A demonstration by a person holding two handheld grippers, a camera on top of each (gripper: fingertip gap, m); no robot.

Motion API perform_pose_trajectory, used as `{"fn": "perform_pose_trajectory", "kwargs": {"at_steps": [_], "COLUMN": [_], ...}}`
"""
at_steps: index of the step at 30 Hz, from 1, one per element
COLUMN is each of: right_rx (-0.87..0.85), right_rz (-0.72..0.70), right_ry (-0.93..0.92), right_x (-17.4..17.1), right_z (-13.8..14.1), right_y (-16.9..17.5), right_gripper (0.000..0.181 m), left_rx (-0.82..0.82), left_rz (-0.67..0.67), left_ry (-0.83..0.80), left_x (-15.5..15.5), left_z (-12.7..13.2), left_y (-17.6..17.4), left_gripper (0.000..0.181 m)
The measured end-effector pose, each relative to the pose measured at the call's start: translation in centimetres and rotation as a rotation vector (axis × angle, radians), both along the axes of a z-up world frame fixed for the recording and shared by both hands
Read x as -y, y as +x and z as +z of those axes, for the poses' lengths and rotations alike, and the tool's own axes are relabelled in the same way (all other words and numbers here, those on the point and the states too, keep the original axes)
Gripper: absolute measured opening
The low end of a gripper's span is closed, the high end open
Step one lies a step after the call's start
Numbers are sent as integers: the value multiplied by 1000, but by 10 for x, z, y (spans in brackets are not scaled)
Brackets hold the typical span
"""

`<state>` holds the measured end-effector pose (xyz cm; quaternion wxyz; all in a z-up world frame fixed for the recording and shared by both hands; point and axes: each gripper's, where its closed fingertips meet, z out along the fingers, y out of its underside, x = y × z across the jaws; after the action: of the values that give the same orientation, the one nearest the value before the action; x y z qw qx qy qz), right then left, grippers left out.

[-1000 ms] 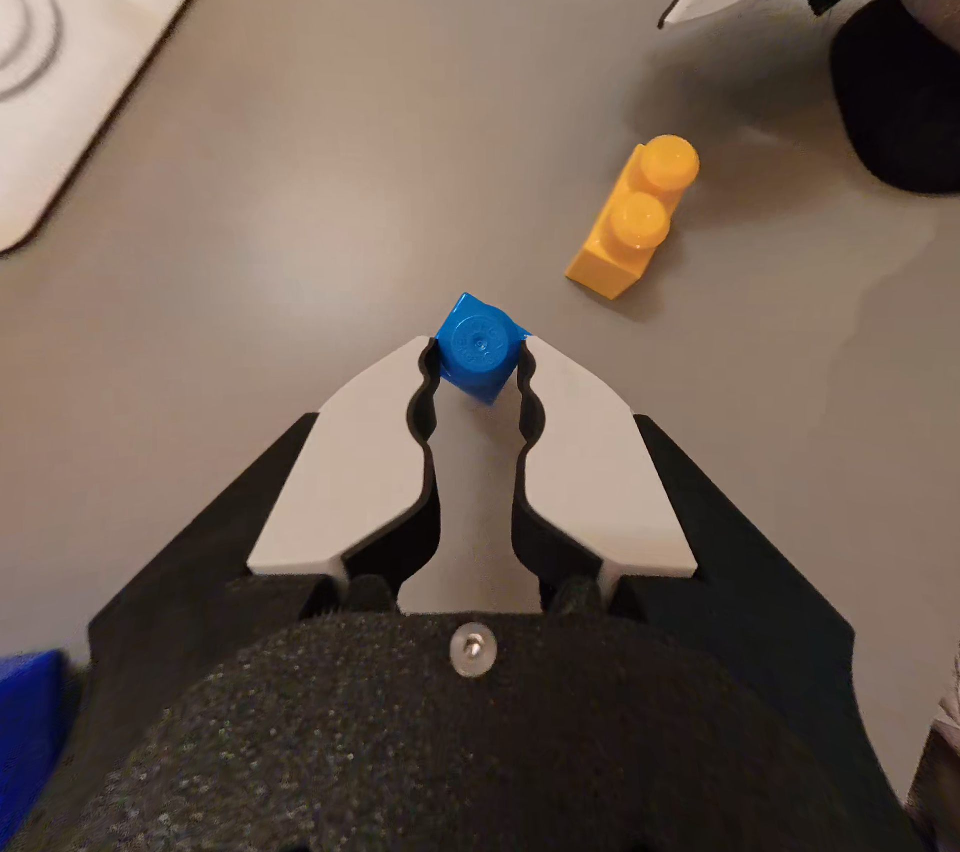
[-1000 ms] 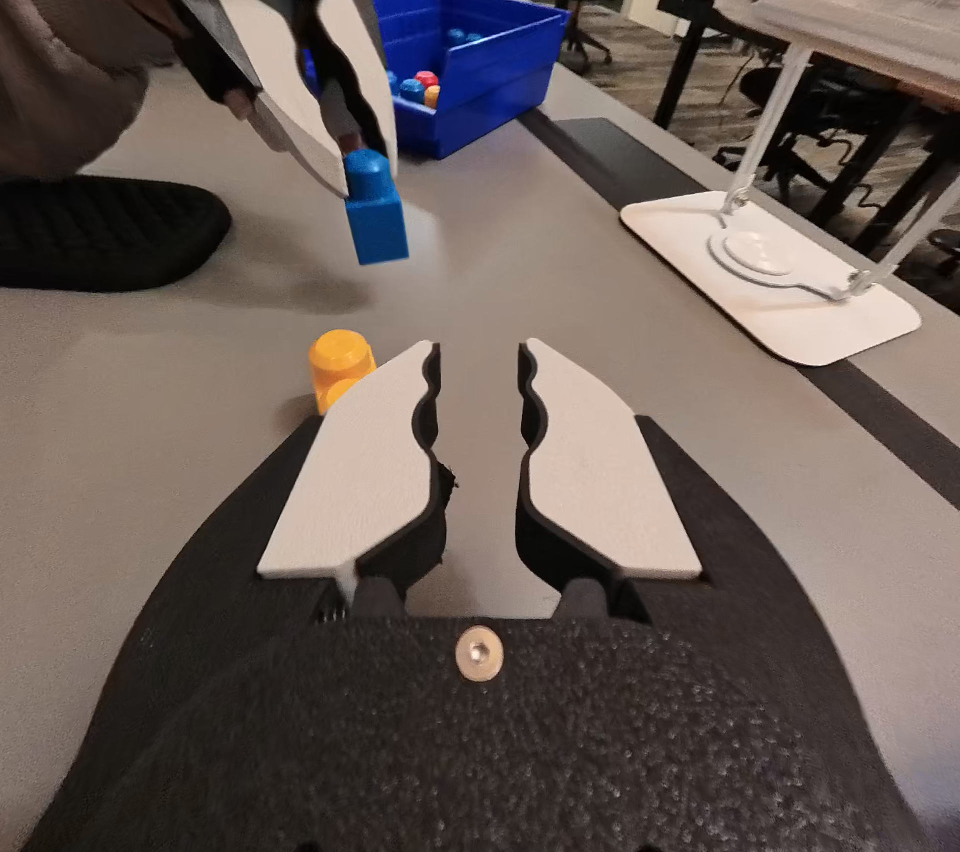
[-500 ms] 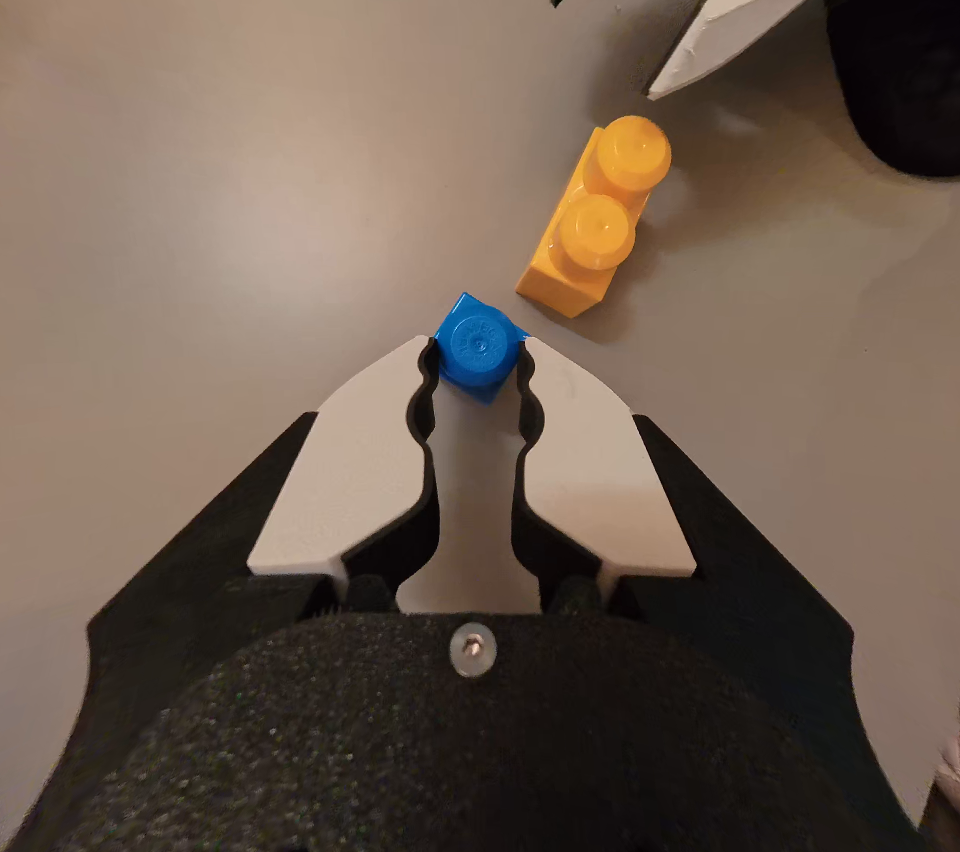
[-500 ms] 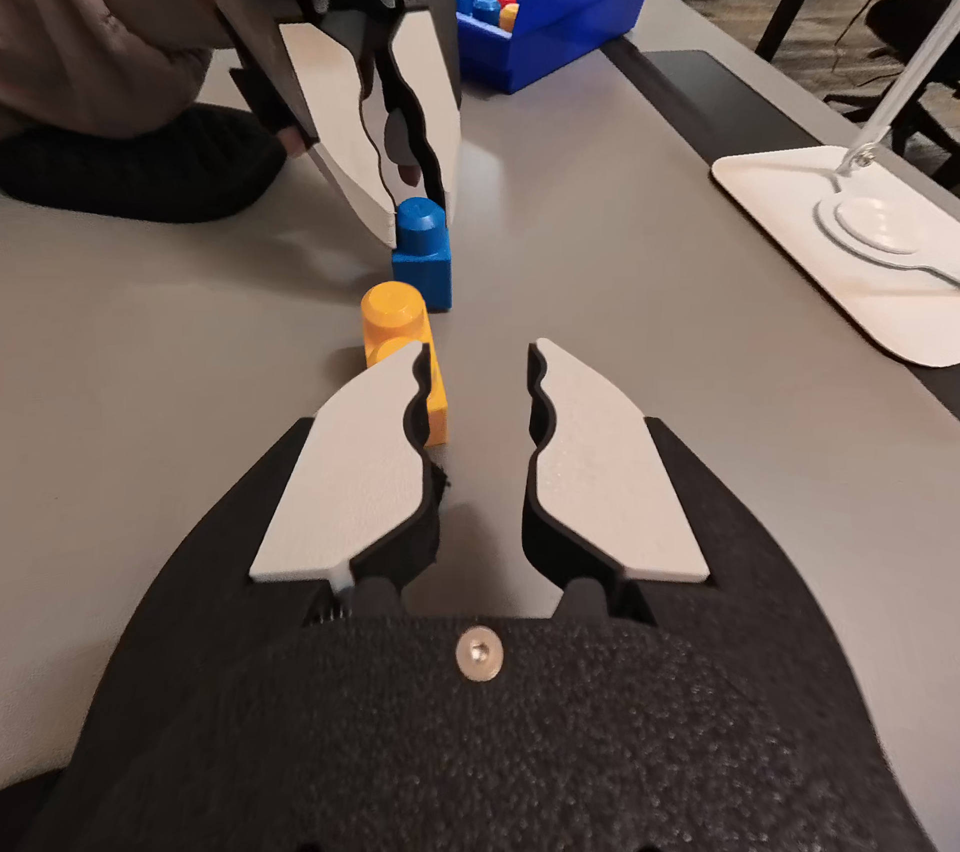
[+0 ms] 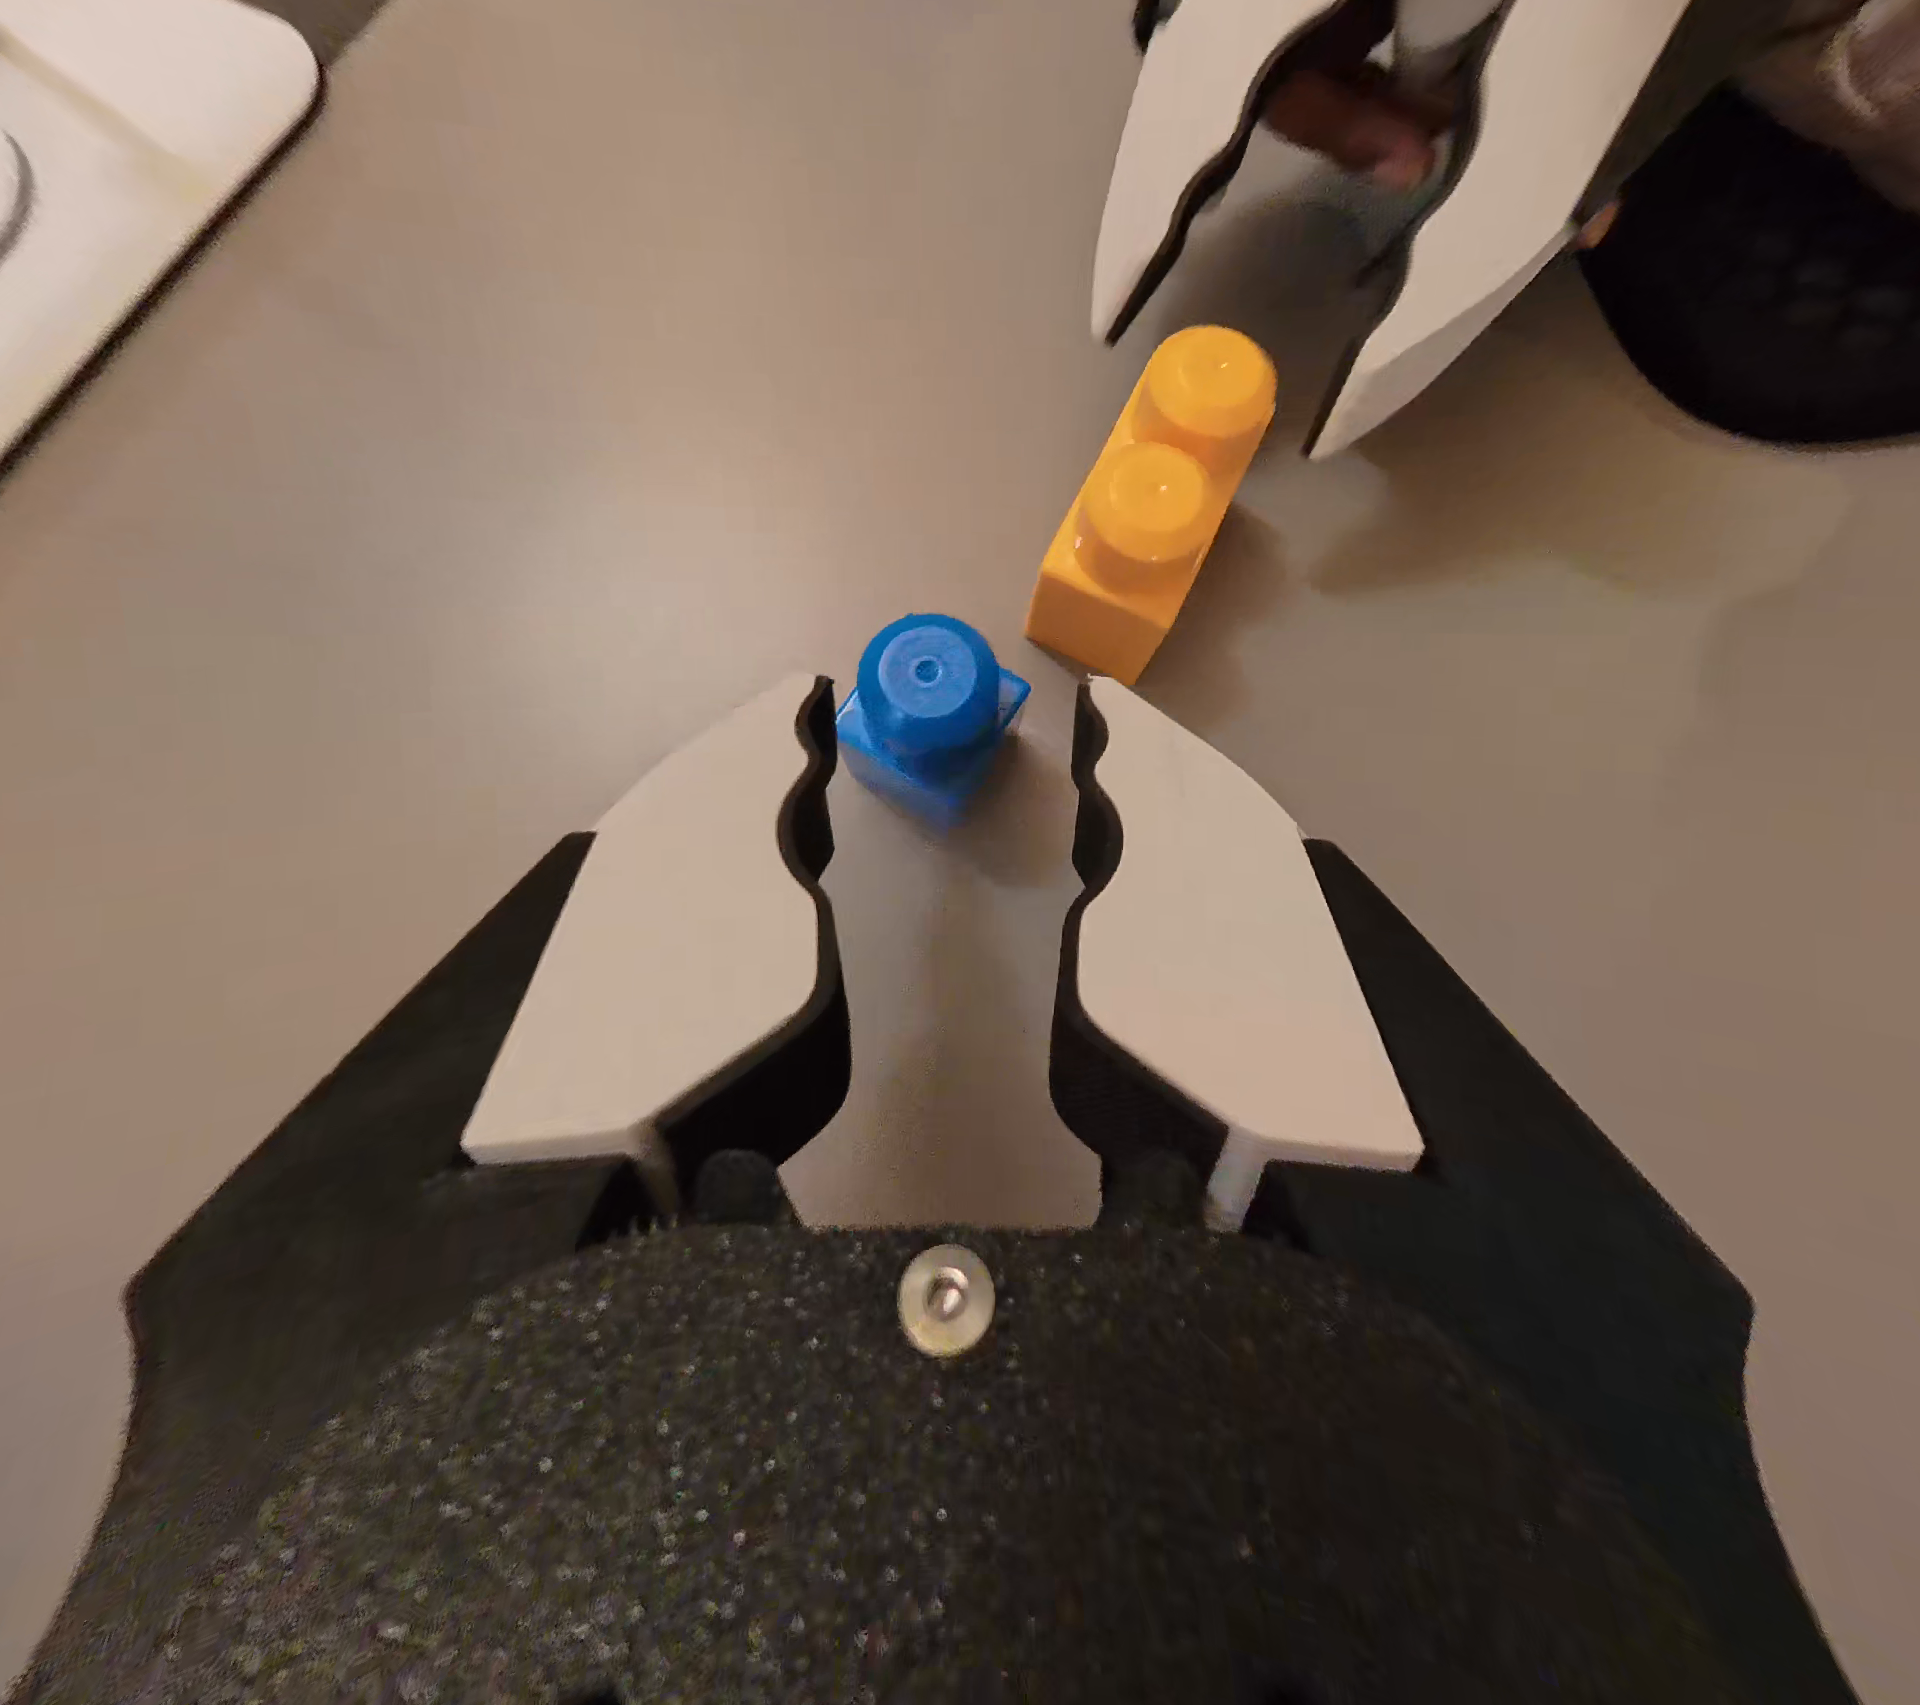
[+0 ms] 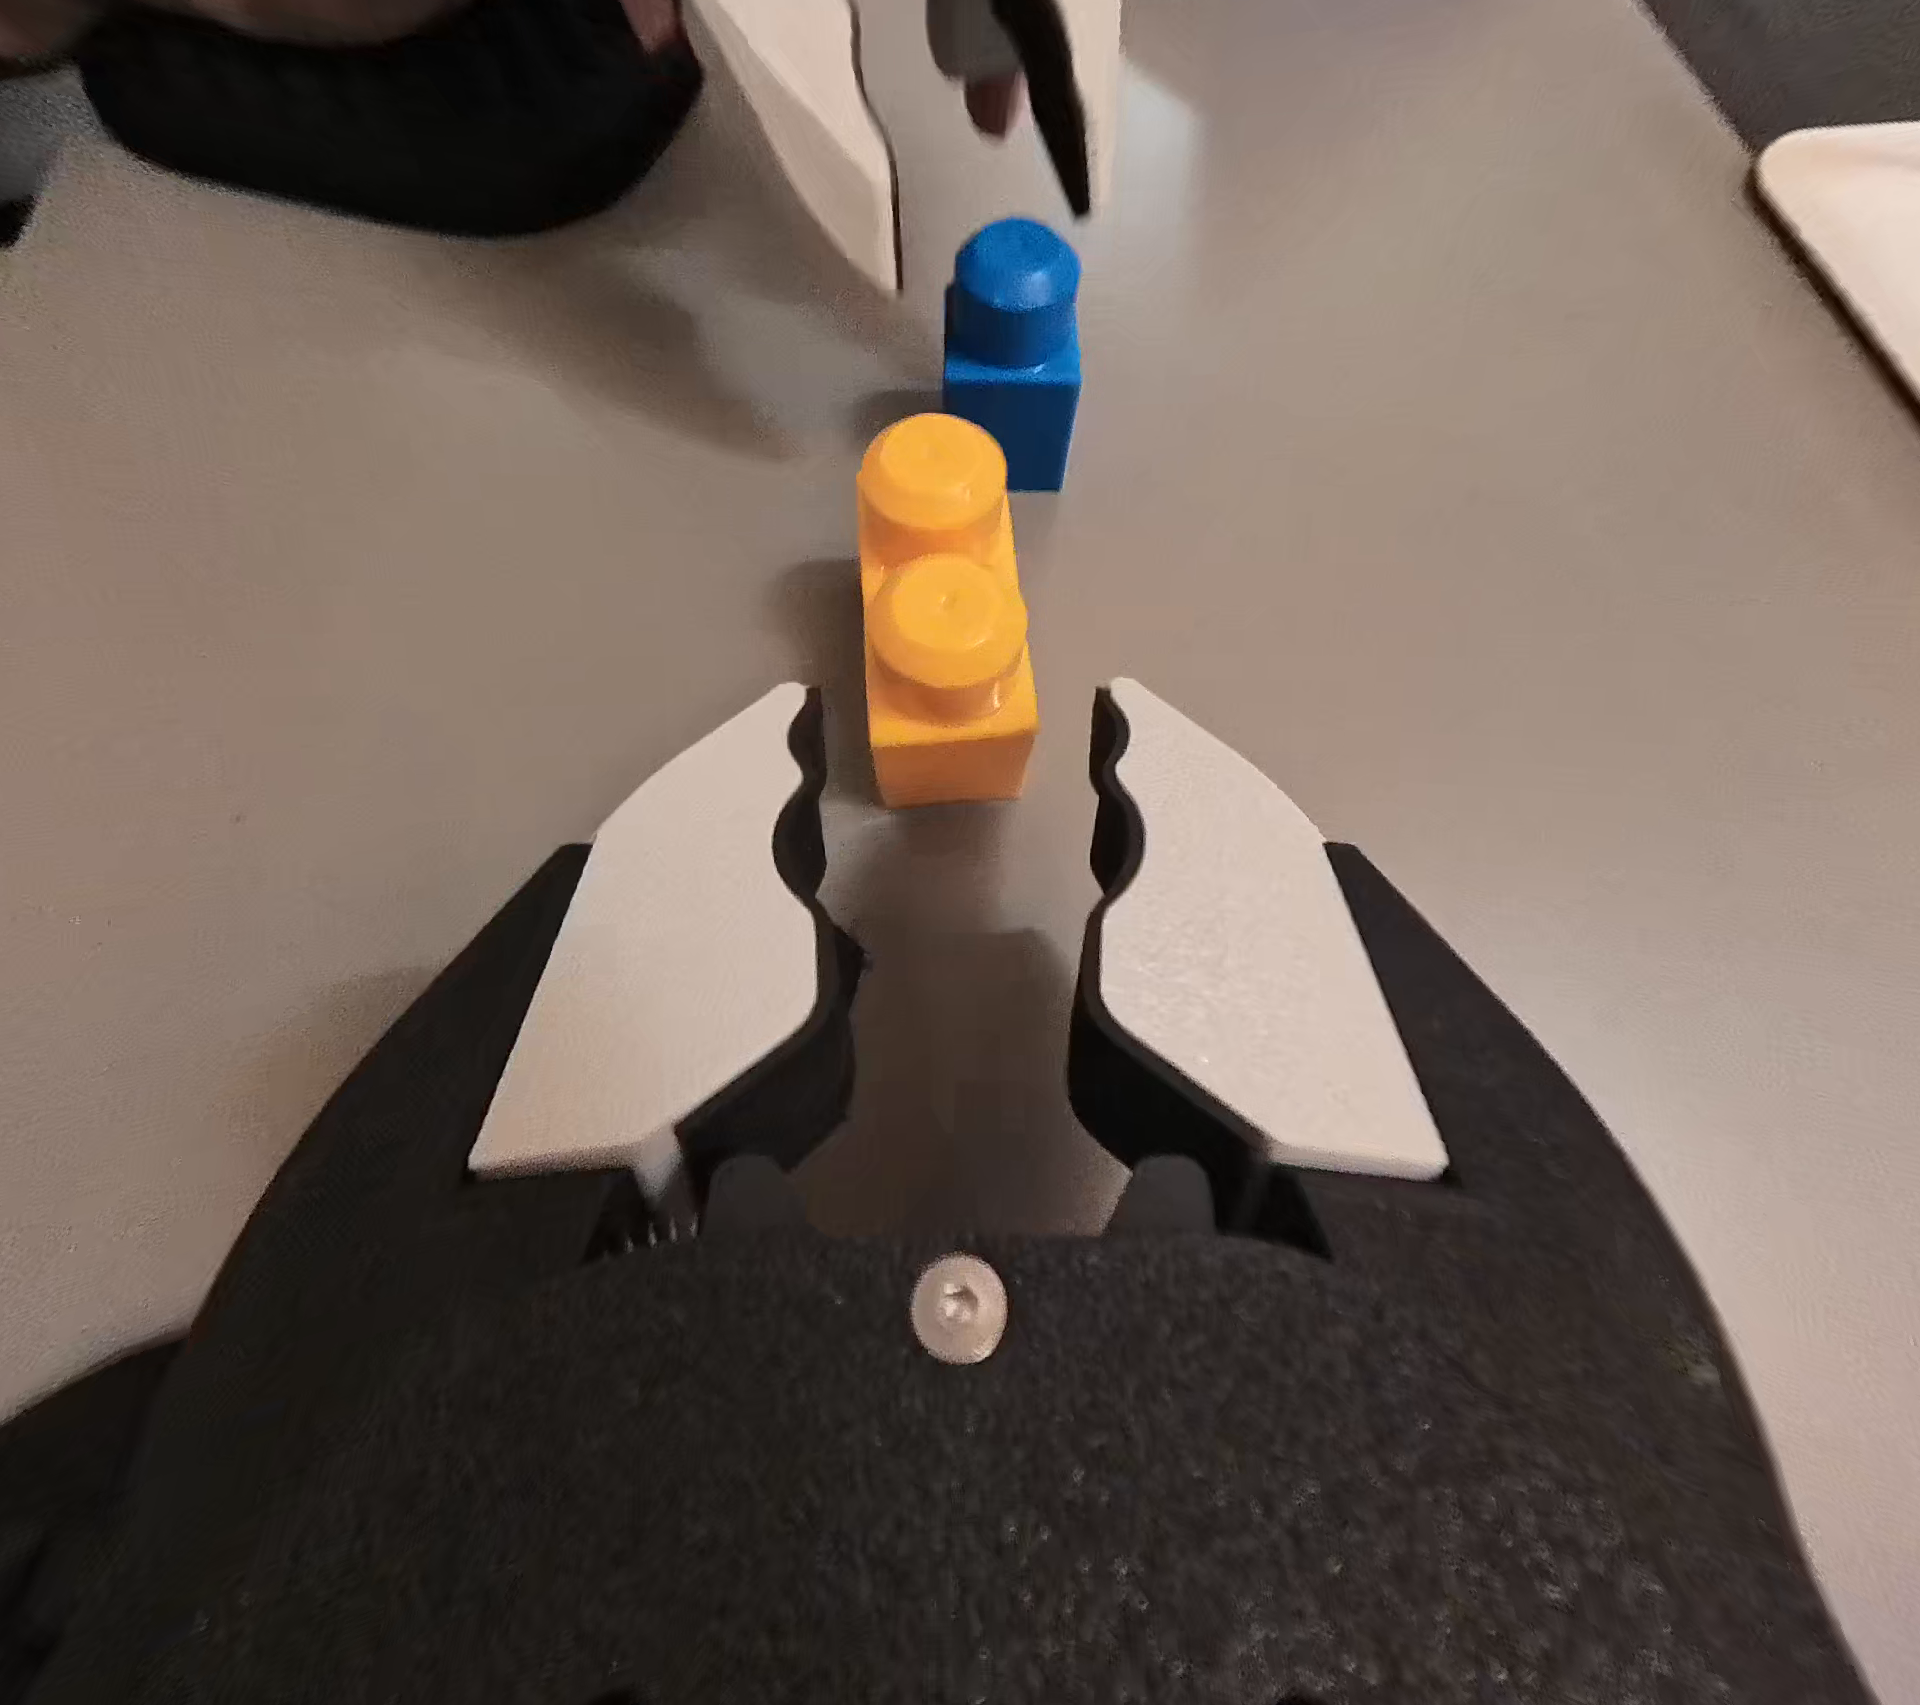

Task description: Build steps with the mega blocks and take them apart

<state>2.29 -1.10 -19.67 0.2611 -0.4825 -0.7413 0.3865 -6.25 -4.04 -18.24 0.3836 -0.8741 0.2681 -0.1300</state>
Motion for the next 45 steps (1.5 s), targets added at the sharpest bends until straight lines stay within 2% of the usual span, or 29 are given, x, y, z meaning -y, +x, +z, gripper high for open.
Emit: {"fn": "perform_pose_trajectory", "kwargs": {"at_steps": [3,7,14,17,19,21,24,26,30,33,36,39,41,43,45], "right_rx": [56,95,68,7,-25,-122,-343,-440,-505,-538,-572,-571,-573,-581,-573], "right_rz": [3,28,128,159,168,147,131,108,101,84,91,102,107,104,75], "right_ry": [61,153,194,157,149,95,-87,-134,-225,-265,-301,-325,-324,-344,-324], "right_x": [4,9,36,48,51,51,51,49,53,55,61,63,63,56,43], "right_z": [-17,-27,0,19,29,49,96,115,128,131,134,135,135,139,139], "right_y": [-5,-8,-2,-1,1,0,-1,-1,-4,-10,-12,-12,-12,-7,-2], "right_gripper": [51,41,36,36,36,36,35,36,52,53,40,37,36,36,36], "left_rx": [-1,-21,-92,-125,-114,-17,264,392,586,649,660,658,647,595,462], "left_rz": [-27,-114,-260,-279,-284,-272,-260,-247,-218,-233,-246,-250,-244,-222,-167], "left_ry": [80,109,77,109,154,230,334,383,461,481,499,508,492,498,515], "left_x": [6,15,30,31,29,25,23,22,21,24,25,26,26,25,18], "left_z": [14,17,0,-2,4,18,53,70,95,102,104,104,104,106,102], "left_y": [11,36,64,70,72,75,83,84,83,85,88,87,83,72,49], "left_gripper": [35,36,48,37,37,37,37,37,37,37,37,37,51,56,58]}}
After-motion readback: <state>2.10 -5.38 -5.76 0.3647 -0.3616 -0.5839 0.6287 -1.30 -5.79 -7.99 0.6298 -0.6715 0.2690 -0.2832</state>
